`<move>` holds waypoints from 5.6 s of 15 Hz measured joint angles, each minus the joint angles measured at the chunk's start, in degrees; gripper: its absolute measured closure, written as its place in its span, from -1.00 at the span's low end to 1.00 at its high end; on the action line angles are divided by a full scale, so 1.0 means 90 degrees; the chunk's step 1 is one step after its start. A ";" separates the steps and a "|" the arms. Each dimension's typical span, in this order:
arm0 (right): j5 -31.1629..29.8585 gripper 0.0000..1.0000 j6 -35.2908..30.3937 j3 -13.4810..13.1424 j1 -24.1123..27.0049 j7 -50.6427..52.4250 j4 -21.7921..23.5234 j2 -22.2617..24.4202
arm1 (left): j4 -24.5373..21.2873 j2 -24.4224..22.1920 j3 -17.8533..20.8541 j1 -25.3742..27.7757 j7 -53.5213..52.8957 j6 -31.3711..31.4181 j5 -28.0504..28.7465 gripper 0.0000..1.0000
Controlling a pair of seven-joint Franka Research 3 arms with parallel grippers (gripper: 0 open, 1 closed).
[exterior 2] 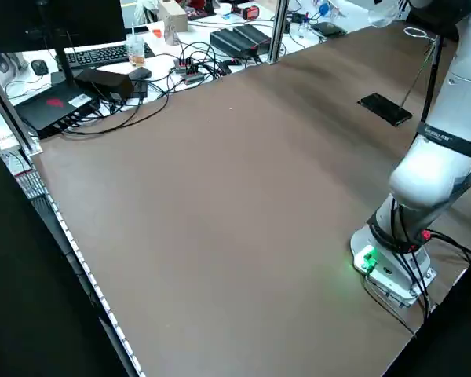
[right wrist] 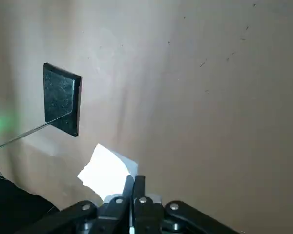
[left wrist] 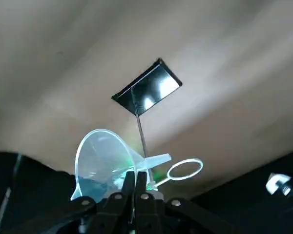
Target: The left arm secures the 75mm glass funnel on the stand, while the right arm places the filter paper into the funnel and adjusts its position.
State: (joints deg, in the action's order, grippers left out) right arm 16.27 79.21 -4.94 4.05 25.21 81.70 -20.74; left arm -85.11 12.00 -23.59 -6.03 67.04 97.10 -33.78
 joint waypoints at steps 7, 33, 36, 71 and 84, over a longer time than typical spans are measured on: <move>0.0000 0.98 0.0000 0.0000 0.0000 0.0000 0.0000 0.0000 | 0.0040 -0.0021 -0.0002 0.0090 -0.2747 -0.0065 -0.0001 0.94; 0.0000 0.98 -0.0001 -0.0001 0.0000 -0.0004 0.0000 0.0000 | 0.0073 0.0025 -0.0037 0.0129 -1.0301 0.0429 -0.0792 0.94; 0.0000 0.98 -0.0001 -0.0004 0.0000 -0.0005 0.0000 0.0000 | 0.0074 0.0025 -0.0111 0.0097 -1.1306 0.0784 -0.0707 0.94; 0.0000 0.98 -0.0001 -0.0020 0.0002 -0.0007 0.0000 0.0000 | 0.0070 0.0475 -0.1893 0.0068 -2.0116 0.2931 -0.1082 0.94; 0.0000 0.98 -0.0001 -0.0021 0.0002 -0.0007 0.0000 0.0000 | -0.0230 0.0618 -0.1914 -0.0115 -2.0956 0.2941 -0.0746 0.94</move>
State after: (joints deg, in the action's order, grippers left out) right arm 16.26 79.20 -5.14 4.07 25.15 81.70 -20.74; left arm -87.19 17.56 -40.82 -7.07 -121.57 123.56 -40.50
